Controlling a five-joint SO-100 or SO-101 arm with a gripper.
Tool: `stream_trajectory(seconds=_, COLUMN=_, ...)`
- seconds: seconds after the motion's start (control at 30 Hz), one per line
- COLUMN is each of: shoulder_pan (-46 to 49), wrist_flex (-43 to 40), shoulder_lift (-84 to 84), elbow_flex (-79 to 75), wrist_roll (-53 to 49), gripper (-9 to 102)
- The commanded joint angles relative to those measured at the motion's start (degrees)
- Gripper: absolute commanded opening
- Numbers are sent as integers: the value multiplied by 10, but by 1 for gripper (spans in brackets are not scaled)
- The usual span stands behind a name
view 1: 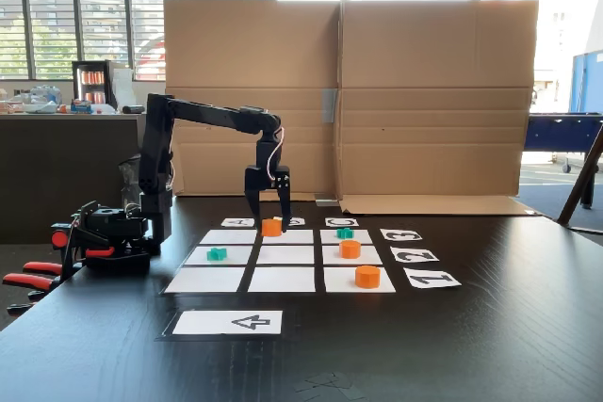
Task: Pick up the round, orange token and place it in the grid on square B2.
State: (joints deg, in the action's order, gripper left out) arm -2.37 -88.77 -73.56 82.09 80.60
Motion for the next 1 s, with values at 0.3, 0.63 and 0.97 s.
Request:
stream_trajectory(seconds=0.3, shoulder_pan=-18, wrist_flex=9, shoulder_lift=89, elbow_flex=-91, wrist_roll=22, gripper=-1)
stream_trajectory(seconds=0.63, shoulder_pan=-21, wrist_flex=12, shoulder_lift=112, elbow_flex=-90, wrist_roll=25, gripper=4)
stream_trajectory(seconds=0.97, shoulder_pan=-18, wrist_flex=13, shoulder_lift=109, elbow_flex=-54, wrist_roll=26, gripper=39)
